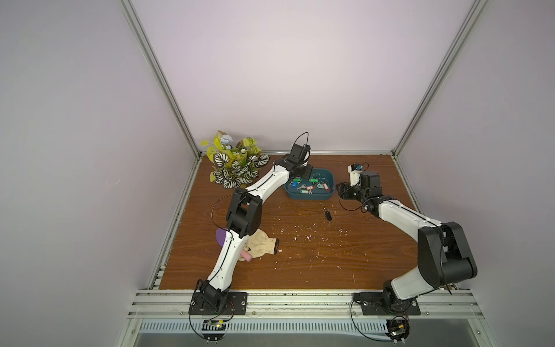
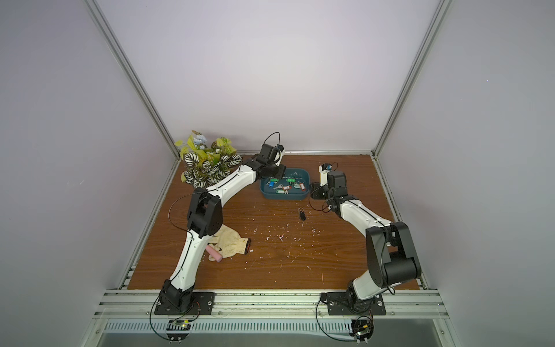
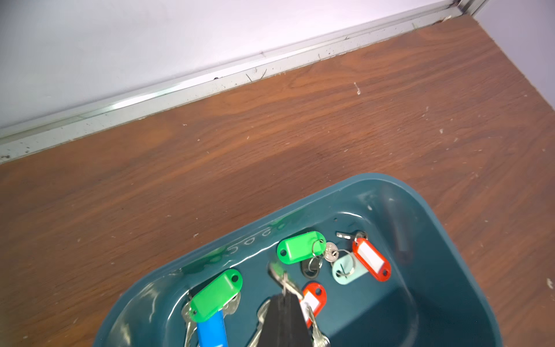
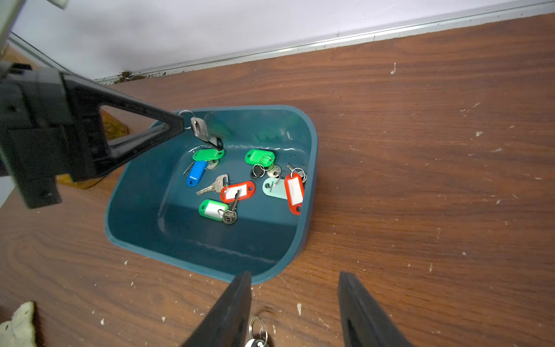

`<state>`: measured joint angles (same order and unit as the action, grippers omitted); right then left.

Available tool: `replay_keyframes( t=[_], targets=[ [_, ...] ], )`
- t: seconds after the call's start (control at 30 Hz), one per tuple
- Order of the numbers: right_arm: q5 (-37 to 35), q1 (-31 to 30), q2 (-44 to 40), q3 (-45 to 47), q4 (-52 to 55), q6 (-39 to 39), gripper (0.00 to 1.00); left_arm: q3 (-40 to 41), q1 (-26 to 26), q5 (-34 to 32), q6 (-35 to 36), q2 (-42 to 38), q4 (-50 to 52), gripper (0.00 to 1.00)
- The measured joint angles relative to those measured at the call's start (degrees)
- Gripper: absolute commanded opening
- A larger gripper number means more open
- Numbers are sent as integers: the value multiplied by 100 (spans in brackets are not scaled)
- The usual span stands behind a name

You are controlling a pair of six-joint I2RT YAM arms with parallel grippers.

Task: Take the keys out of the storage box
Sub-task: Pick up the key from the storage box, then place the key at the center of the board.

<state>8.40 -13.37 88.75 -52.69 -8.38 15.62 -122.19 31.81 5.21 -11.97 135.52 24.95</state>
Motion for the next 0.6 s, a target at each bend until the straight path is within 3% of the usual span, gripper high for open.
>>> replay_keyframes(
  t=[0.2,0.33,0.4,0.47,0.6],
  targets=[
    [107,0,0,17,-61,33,54,769,11,105,105,-568,-74,0],
    [151,0,-2,76,-133,48,55,2074,125,339,306,-1462,-428,0],
    [188,0,-2,109,-144,55,66,2793,260,546,431,-2004,-695,0],
    [221,0,-4,131,-153,59,99,3501,431,778,516,-2555,-1023,0],
    [236,0,-57,175,-151,66,100,4706,675,1224,581,-3379,-1576,0]
  ],
)
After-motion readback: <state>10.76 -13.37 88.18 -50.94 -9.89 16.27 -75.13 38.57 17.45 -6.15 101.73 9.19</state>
